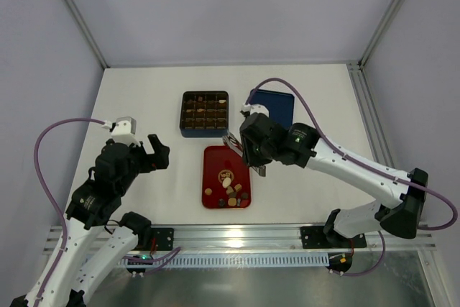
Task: Pack the chocolate
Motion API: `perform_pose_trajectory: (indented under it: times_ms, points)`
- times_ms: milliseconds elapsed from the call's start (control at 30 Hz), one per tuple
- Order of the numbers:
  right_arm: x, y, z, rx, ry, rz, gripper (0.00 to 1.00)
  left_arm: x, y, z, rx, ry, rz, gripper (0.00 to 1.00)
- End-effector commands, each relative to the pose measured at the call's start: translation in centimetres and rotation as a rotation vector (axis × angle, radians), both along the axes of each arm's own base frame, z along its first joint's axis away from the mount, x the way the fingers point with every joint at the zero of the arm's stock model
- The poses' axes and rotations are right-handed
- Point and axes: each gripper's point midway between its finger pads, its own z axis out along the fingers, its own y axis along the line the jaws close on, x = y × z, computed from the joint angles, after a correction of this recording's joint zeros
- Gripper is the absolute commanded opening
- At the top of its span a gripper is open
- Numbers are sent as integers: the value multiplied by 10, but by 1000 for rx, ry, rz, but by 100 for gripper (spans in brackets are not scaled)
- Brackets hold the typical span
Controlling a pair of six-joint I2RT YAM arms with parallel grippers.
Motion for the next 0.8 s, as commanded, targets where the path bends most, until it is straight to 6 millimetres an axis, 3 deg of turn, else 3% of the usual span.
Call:
perform_pose_trajectory:
  times_ms: [0, 200, 267, 333, 367, 400, 467, 500, 767]
  points:
    - [38, 16, 34, 69, -112, 9, 29, 3, -1, 5, 1, -27, -6, 100]
    - [96, 30, 49, 107, -173, -13, 29, 3, -1, 4, 4, -23, -5, 100]
    - [112, 37, 42, 93, -169, -17, 29, 3, 0, 5, 3, -27, -3, 100]
    - [127, 44, 49, 105, -191, -12, 29, 3, 0, 4, 4, -25, -3, 100]
    - [134, 50, 40, 95, -180, -11, 30, 3, 0, 5, 4, -26, -2, 100]
    - [140, 56, 47, 110, -191, -6, 29, 3, 0, 5, 4, -28, 0, 100]
    - [150, 64, 36, 95, -179, 0, 30, 3, 0, 5, 4, -27, 0, 100]
    - [155, 68, 42, 107, -191, 0, 29, 3, 0, 4, 6, -24, 0, 100]
    - [179, 85, 15, 82, -158, -15, 29, 2, 0, 4, 6, -22, -2, 100]
